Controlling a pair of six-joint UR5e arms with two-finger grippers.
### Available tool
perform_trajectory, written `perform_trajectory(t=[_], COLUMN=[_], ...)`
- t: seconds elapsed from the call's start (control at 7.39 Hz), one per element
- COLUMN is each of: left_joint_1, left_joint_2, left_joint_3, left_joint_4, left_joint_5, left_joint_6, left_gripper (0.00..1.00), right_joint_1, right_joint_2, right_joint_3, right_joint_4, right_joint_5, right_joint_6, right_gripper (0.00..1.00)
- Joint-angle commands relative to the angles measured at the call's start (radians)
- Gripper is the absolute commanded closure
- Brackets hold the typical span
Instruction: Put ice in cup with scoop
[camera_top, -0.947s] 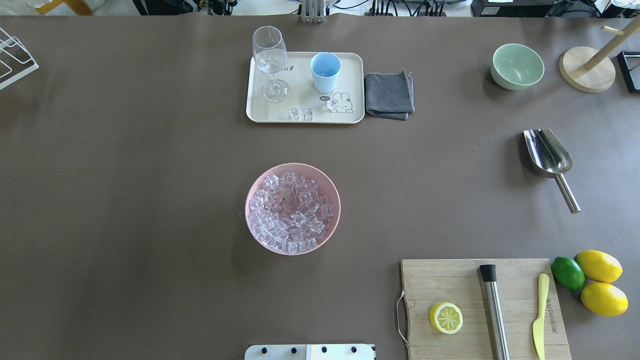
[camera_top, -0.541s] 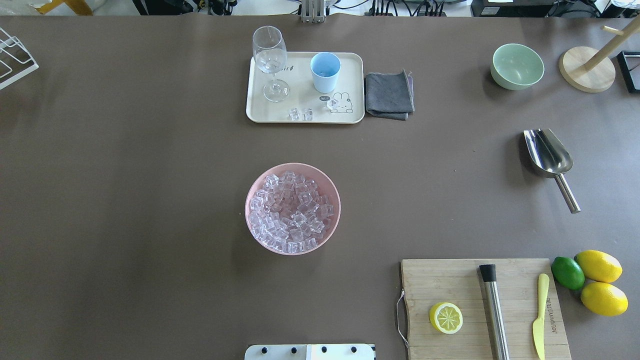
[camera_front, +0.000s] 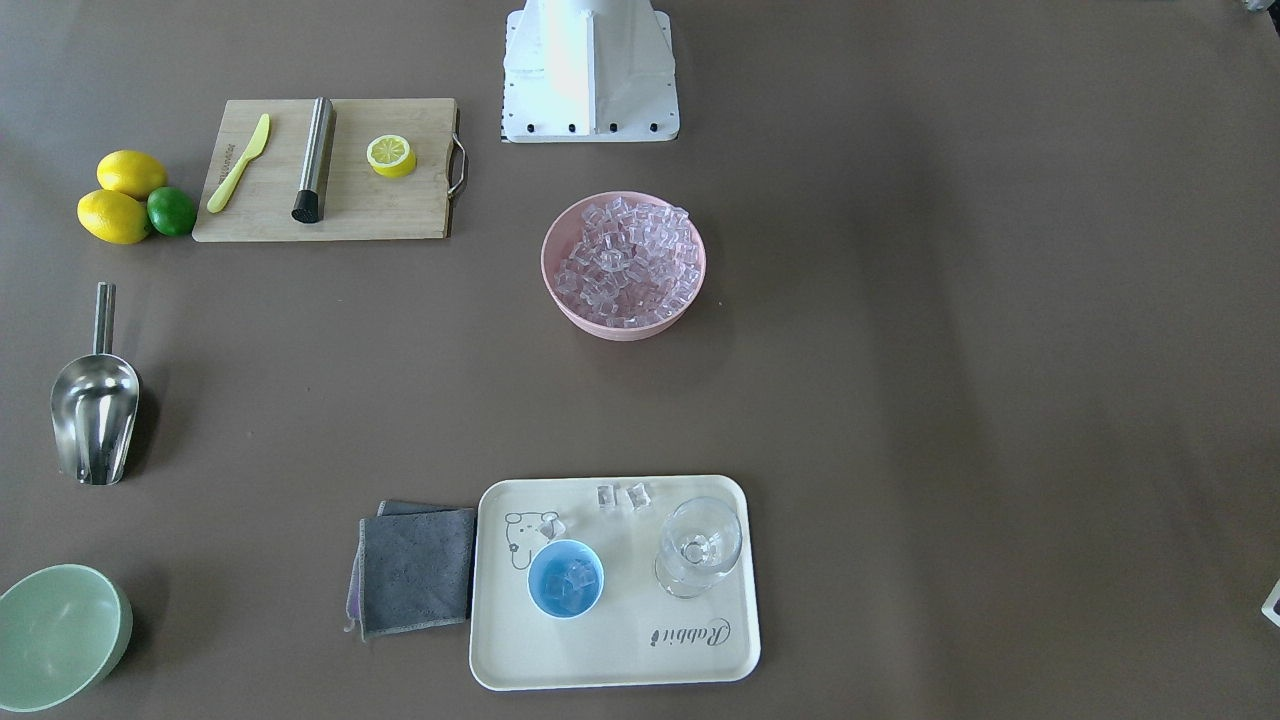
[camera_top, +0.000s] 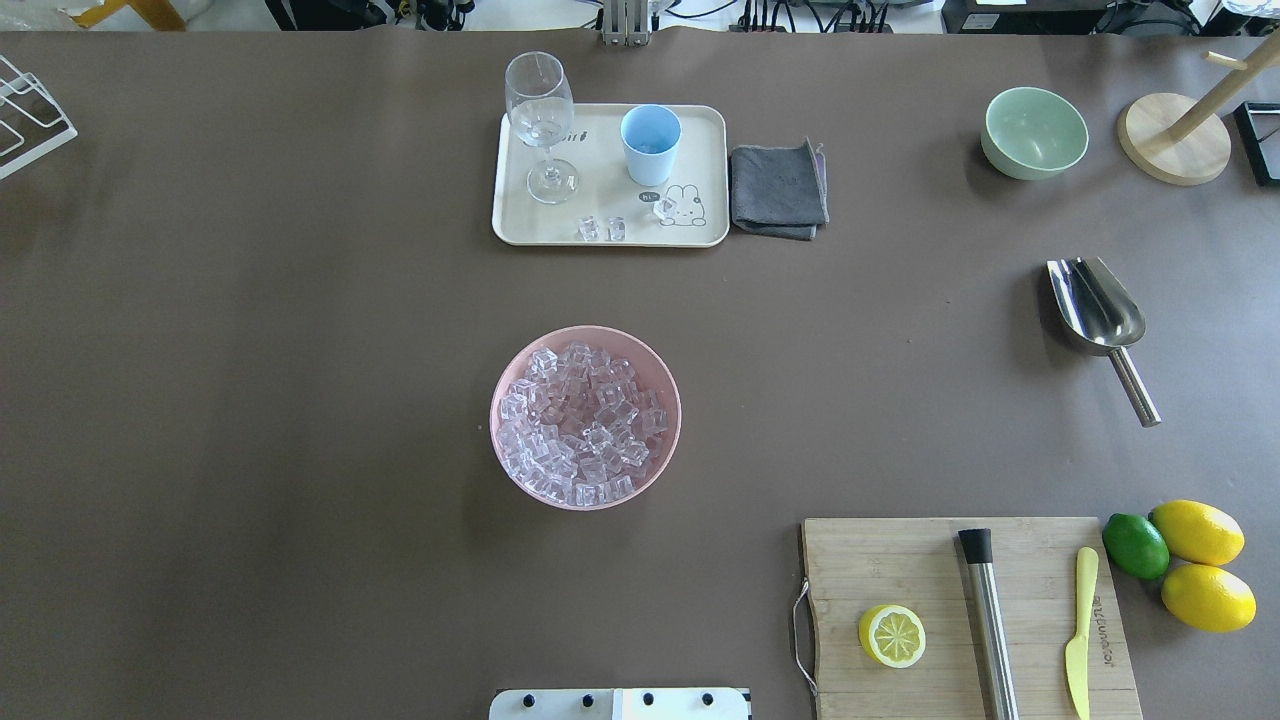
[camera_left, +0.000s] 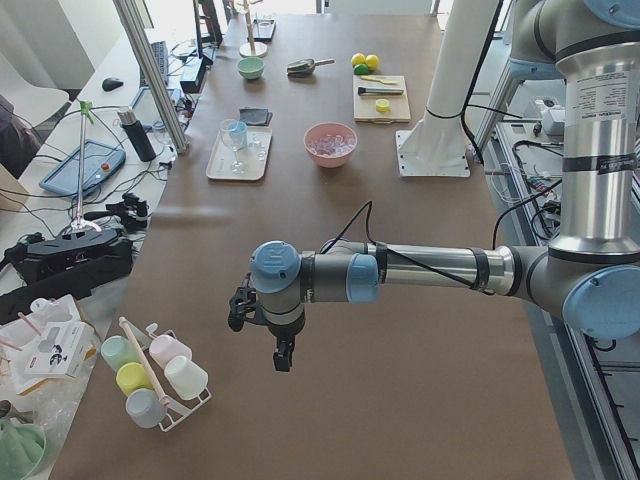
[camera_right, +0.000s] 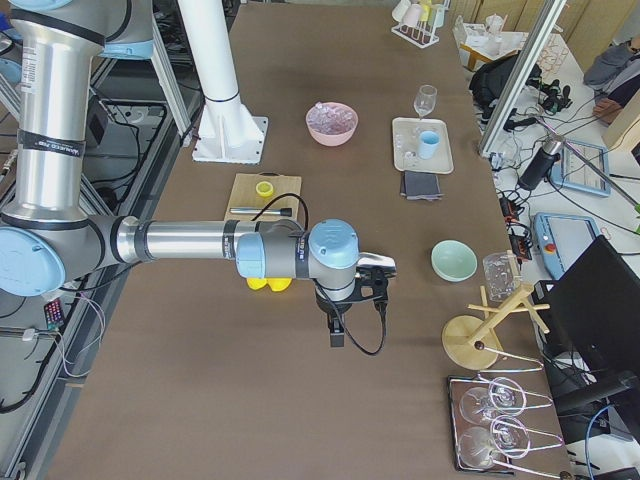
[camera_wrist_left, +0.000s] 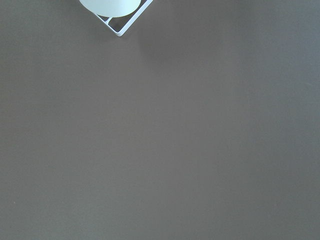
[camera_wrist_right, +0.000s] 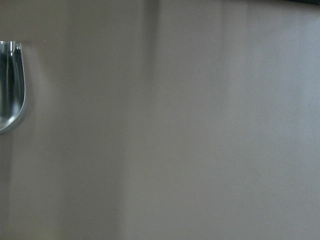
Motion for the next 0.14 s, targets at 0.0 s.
perform_trajectory(t=[0.0], left_joint_1=[0.0], left_joint_2=[0.0], left_joint_3=[0.0], left_joint_4=[0.001], left_joint_5=[0.0], left_joint_6=[0.0], left_gripper=[0.01], right_joint_1=[0.0], right_joint_2=[0.0], right_joint_3=[-0.001], right_joint_4=[0.0], right_joint_5=[0.0], right_joint_6=[0.001], right_gripper=[0.0])
